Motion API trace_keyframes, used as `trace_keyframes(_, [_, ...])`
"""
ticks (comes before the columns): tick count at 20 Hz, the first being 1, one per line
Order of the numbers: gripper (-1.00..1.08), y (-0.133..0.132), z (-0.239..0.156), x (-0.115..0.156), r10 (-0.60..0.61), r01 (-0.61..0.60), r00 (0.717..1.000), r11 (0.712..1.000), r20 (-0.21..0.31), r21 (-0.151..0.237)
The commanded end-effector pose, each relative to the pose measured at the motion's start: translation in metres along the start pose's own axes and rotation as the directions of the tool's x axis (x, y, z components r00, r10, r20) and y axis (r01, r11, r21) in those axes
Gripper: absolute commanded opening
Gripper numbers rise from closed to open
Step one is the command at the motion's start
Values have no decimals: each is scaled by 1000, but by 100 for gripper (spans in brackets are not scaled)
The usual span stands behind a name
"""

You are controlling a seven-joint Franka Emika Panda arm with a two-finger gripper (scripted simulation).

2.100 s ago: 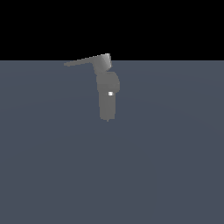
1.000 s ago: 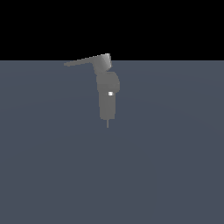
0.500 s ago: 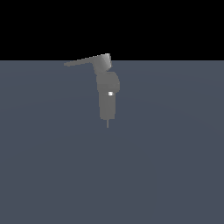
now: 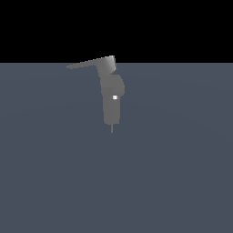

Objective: Turn on the faucet by rotating a designated handle.

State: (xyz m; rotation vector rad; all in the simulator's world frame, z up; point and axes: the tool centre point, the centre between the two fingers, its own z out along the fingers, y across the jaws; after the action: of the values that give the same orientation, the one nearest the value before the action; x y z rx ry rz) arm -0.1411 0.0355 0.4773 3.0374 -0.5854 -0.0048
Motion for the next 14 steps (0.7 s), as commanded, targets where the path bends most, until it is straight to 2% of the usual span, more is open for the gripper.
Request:
trace_keyframes(1, [-100, -9, 4, 11, 55, -55, 998, 998, 8, -4])
trace_keyframes(7, [-100, -32, 16, 36, 185, -184, 983, 983, 24, -17])
trace_keyframes(14, [-100, -60, 36, 64, 331, -330, 943, 943, 40, -36])
